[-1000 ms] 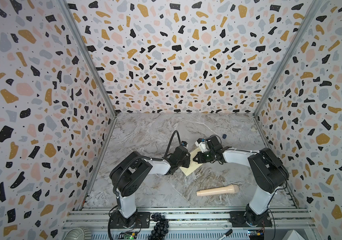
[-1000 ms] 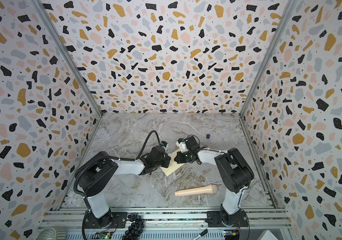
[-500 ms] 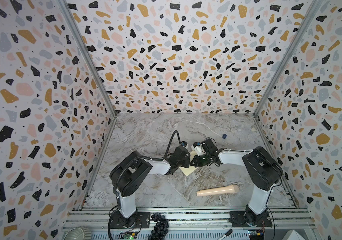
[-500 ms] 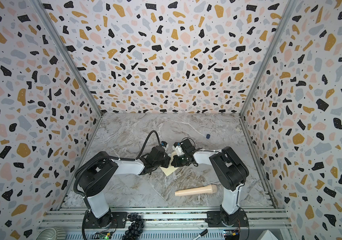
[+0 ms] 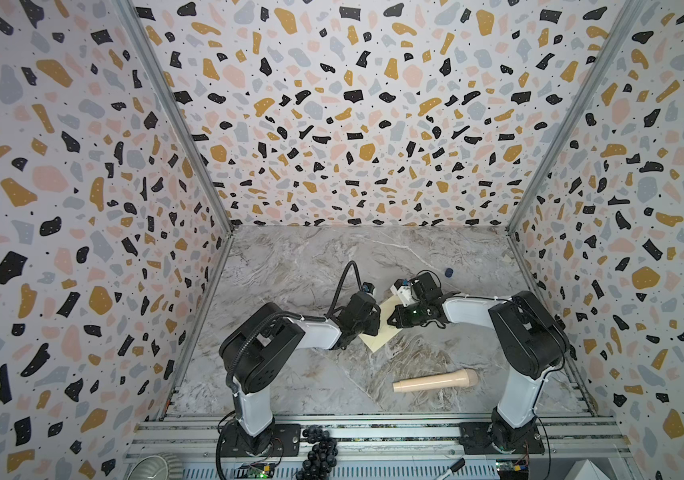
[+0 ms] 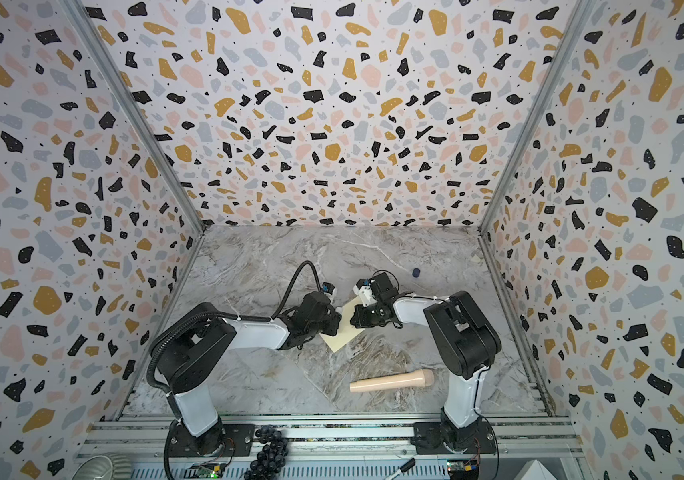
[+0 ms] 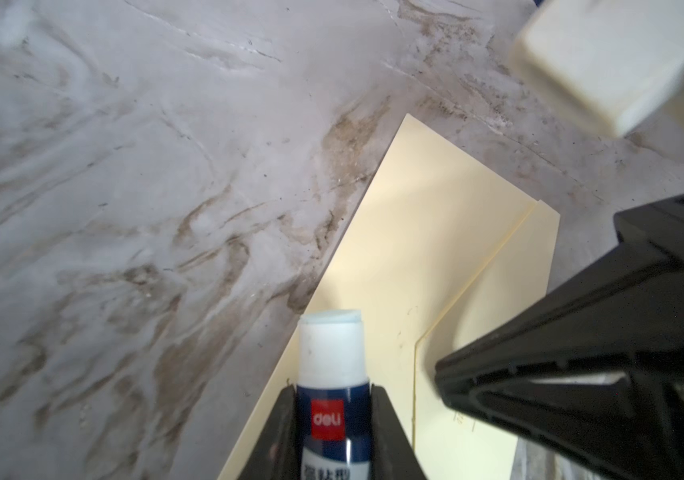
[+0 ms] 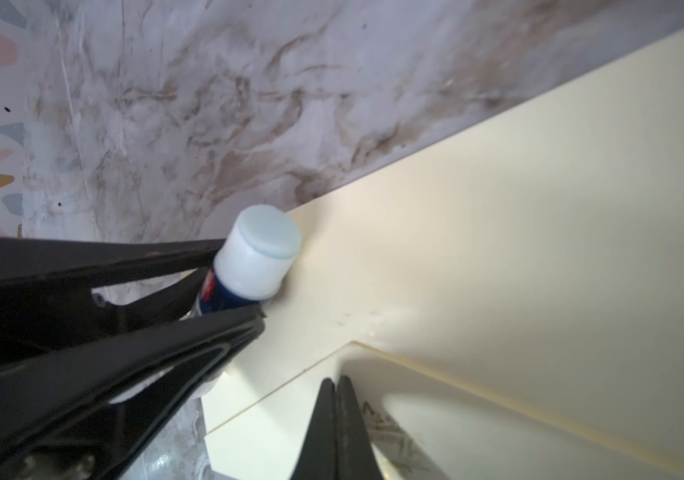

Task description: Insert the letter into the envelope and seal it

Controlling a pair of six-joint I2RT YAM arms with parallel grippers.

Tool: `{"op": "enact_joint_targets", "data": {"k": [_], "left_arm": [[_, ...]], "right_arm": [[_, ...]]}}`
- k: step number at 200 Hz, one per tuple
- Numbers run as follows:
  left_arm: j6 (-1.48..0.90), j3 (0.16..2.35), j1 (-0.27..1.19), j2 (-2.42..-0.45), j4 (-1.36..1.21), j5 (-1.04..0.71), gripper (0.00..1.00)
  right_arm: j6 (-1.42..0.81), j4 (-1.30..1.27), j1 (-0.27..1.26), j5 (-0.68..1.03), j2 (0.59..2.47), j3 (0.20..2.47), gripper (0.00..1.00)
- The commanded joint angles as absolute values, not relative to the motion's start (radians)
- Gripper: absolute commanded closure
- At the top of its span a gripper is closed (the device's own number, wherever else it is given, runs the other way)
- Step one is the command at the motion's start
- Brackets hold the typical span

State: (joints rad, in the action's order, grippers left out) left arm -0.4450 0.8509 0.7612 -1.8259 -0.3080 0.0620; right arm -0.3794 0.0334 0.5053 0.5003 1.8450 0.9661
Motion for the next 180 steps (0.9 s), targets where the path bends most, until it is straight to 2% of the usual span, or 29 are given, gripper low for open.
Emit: {"op": "enact_joint_targets", "data": {"k": [1,90,180], "left_arm": [[-0.427,0.841,0.761,-1.853,-0.267,0.077,1.0],[-0.426,0.839,0.761,-1.851,-0.268,0.08,1.0],[-0.431,0.841,0.761,-1.843,-0.267,0.08,1.0]], "right_arm": [[-0.351,0.097,0.468,0.448,1.863,0.952,1.0],[-0.303,0.142,0.333,0.403,1.87,0.945,1.0],[-0.314,0.112,0.321,0.47,1.851,0.948,1.0]]}}
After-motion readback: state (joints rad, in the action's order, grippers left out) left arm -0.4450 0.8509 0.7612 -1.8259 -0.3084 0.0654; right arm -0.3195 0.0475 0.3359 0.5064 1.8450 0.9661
